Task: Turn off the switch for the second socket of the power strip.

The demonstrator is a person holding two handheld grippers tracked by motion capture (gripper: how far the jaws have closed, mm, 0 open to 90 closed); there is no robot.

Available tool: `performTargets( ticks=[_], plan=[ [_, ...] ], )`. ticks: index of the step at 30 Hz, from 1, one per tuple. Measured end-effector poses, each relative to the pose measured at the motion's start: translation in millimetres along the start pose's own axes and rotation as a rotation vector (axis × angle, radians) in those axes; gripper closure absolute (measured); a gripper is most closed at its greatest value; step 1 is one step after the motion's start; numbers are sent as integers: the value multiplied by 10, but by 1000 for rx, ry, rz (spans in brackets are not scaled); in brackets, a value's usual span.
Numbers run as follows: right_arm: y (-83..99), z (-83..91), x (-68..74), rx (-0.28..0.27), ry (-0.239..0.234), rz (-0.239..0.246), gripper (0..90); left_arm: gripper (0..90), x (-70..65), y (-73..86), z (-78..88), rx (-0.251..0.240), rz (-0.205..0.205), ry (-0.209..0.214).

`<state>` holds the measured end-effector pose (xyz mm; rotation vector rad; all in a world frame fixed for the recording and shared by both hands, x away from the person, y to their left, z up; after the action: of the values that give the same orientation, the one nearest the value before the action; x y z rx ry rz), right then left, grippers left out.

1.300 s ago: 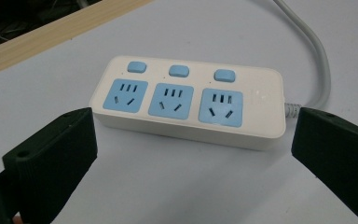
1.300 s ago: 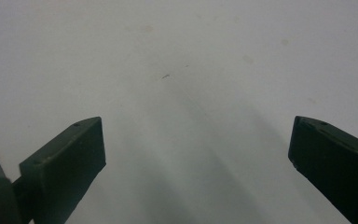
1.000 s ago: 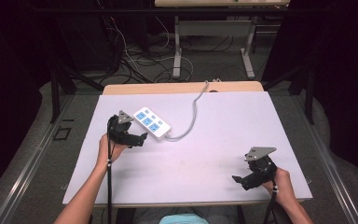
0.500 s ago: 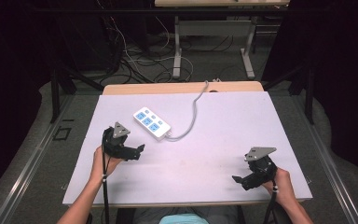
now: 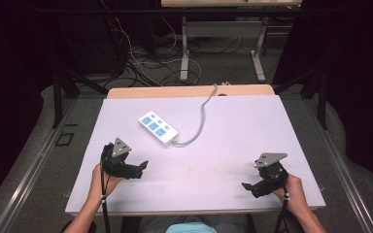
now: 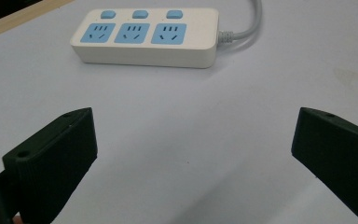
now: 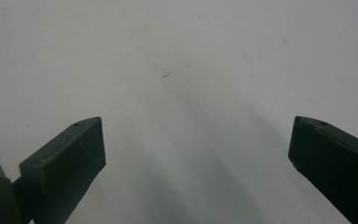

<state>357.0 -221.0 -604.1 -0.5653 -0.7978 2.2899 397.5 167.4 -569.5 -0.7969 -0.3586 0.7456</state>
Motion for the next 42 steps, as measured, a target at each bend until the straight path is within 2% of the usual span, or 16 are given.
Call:
performTargets(
  ticks=[1,13,16,21,24,29,30,32,33,42],
  plan=[
    [0,0,0,0,0,1,33,0,-20,9,6,-7,8,2],
    [-11,-12,-5,-11,3,10,33,0,-176,157,137,-8,-25,1],
    [-10,-10,-4,-10,4,9,33,0,-211,203,157,-6,-23,8],
    [-11,-14,-10,-12,4,15,33,0,-238,264,187,-9,-15,8],
    [-6,-13,5,-7,0,1,33,0,-257,296,199,-8,-18,12],
    [-8,-16,-2,-9,1,9,33,0,-277,346,224,0,-24,7],
    [-8,-16,-2,-9,1,8,34,0,-284,348,220,-10,-17,4],
    [-7,-17,-1,-8,0,7,33,0,-286,371,232,-1,-27,8],
    [-2,-13,9,-3,0,-3,33,0,-296,376,228,-8,-17,6],
    [-1,-13,8,-3,1,-3,33,0,-308,447,222,8,-19,12]
  ],
)
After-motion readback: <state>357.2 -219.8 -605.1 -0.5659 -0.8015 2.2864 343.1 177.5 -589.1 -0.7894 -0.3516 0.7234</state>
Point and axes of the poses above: each handheld gripper's, and its own axes: z roughly backward along the jaws, y roughly out of its underside, x roughly to its left, the point moved 10 cm from there along -z, roughly forward along the jaws, and after that the axes turned 8 degrees about y, right-handed, at the moved point
